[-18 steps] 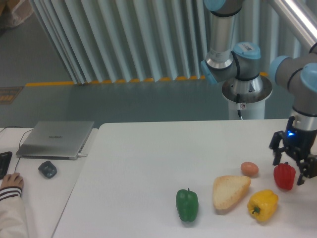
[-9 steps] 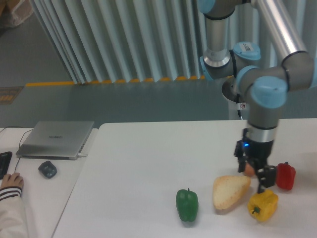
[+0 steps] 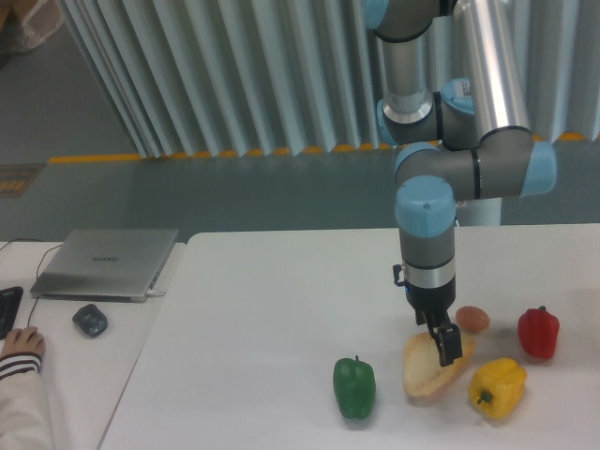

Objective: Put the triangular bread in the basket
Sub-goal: 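Move the gripper over the triangular bread slice and lower onto it, then close the gripper on the bread slice's edge and adjust the grip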

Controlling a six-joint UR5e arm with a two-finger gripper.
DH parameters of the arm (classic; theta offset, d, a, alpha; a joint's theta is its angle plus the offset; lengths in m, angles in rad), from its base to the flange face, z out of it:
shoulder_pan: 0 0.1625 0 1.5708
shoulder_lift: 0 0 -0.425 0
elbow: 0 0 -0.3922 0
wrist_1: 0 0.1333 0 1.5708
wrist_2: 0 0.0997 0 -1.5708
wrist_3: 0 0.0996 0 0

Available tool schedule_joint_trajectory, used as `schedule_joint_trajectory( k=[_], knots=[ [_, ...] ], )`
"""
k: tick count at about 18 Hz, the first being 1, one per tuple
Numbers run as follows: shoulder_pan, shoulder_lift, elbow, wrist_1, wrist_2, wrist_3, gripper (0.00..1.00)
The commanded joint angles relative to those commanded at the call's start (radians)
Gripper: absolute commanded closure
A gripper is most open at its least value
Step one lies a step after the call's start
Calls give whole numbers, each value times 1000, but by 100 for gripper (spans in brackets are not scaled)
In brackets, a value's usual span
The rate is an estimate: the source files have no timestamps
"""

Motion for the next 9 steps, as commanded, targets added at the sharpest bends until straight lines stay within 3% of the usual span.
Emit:
schedule_joint_trajectory(
  k=[9],
  knots=[
    [0,-38,0,6,2,-8,0]
  ],
)
